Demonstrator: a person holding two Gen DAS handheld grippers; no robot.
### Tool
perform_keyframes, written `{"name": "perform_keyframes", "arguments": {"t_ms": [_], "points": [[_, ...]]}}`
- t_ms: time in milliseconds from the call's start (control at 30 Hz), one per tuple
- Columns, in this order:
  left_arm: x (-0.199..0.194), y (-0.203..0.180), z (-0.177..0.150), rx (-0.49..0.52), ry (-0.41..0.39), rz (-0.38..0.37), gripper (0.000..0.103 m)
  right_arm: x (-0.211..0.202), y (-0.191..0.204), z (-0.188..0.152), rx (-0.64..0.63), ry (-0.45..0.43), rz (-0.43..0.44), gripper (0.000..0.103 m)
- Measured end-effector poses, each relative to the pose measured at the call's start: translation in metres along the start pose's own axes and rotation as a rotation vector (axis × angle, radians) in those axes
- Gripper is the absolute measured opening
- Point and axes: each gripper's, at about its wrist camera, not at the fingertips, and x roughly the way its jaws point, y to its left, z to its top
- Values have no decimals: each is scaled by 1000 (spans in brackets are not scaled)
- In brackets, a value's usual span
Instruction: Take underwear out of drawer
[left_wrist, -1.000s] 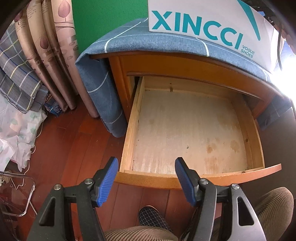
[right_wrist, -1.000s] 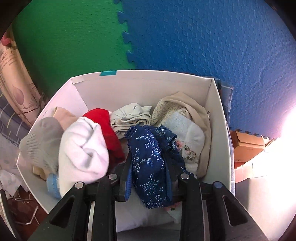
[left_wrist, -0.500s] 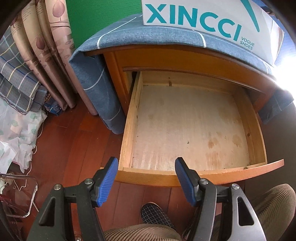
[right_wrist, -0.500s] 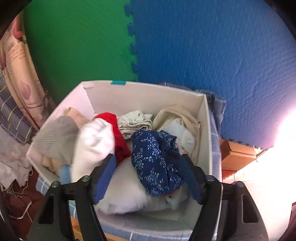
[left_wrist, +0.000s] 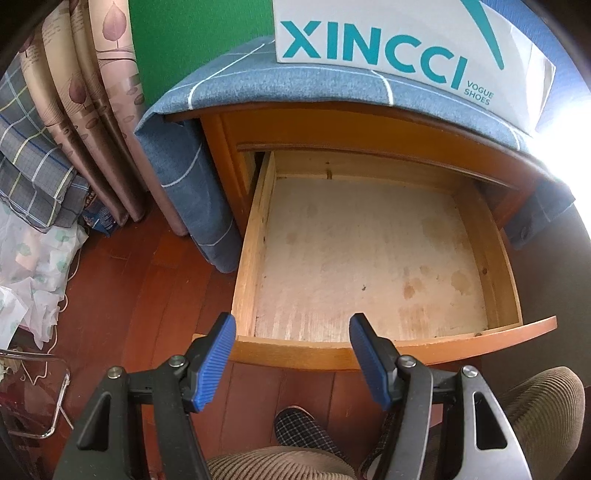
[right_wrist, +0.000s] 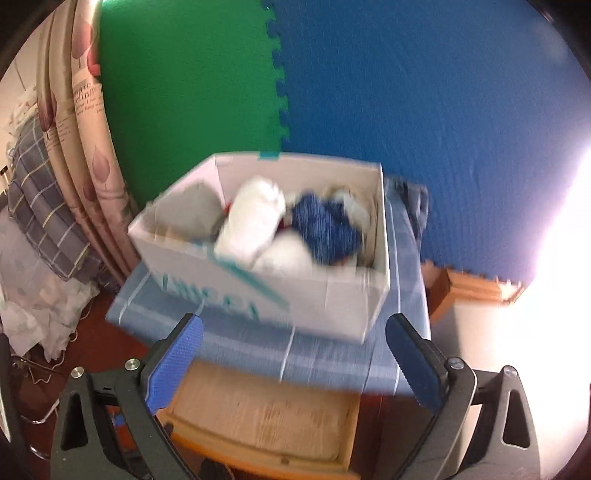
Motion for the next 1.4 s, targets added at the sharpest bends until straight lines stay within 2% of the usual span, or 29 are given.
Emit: {"name": "perform_keyframes", "arguments": {"t_ms": [333,533,700,1167,1400], "points": [[-4,-1,-1,-2,-18,2,66,37,6,-115,67,93,-67,100],[-5,-2,-2,3,-23,3,66,61,15,-158,50,188,-81,100],[-7,-6,-3,17,-29,1,66,69,19,-173,61,231,-51,100],[-7,-10,-3,34,-33,6,66,71,20,-178,53,212,-64,101],[-6,-12,-3,38,-30,14,66,74,14,-178,87,226,-51,101]]}}
